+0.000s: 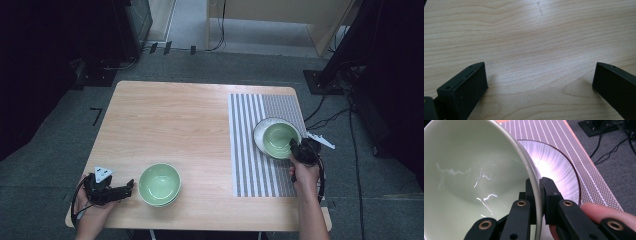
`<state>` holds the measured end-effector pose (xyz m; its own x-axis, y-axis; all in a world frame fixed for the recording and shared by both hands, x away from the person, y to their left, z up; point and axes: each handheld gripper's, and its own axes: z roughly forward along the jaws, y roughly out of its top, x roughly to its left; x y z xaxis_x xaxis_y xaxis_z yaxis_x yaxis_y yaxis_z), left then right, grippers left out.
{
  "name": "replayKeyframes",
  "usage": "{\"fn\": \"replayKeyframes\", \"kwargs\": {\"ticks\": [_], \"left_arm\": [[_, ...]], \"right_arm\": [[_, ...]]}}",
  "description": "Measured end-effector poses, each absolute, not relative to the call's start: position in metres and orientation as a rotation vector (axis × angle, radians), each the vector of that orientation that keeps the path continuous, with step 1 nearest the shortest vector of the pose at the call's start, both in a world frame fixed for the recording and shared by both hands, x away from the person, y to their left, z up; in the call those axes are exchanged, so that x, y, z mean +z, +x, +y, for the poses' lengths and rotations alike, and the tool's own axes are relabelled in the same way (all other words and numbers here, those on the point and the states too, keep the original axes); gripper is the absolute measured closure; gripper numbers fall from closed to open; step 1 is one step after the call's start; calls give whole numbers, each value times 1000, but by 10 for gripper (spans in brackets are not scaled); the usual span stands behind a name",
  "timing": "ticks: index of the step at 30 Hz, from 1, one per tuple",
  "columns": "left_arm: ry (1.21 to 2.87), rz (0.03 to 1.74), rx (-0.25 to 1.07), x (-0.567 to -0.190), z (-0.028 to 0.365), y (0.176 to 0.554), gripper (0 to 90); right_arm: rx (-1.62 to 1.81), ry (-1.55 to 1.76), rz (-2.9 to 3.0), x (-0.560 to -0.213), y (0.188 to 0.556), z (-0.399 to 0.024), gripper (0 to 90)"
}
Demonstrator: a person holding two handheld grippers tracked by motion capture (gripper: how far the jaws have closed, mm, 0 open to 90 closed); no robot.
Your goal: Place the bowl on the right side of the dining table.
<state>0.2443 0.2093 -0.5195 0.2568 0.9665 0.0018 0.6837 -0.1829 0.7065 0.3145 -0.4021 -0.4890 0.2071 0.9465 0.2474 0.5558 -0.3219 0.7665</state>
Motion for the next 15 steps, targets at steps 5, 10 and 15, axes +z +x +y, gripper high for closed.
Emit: {"fn": "replayKeyframes", "kwargs": {"ticks": [5, 10, 15], "left_arm": [[1943, 1492, 619, -519, 209, 244, 0], [1942, 1493, 619, -520, 209, 244, 0], [1942, 1493, 619, -520, 209, 244, 0]], "right_arm": [[986, 1987, 1380, -489, 315, -405, 854], [999, 2016, 1368, -489, 316, -407, 848], [1022, 2037, 1360, -489, 318, -409, 835]]}}
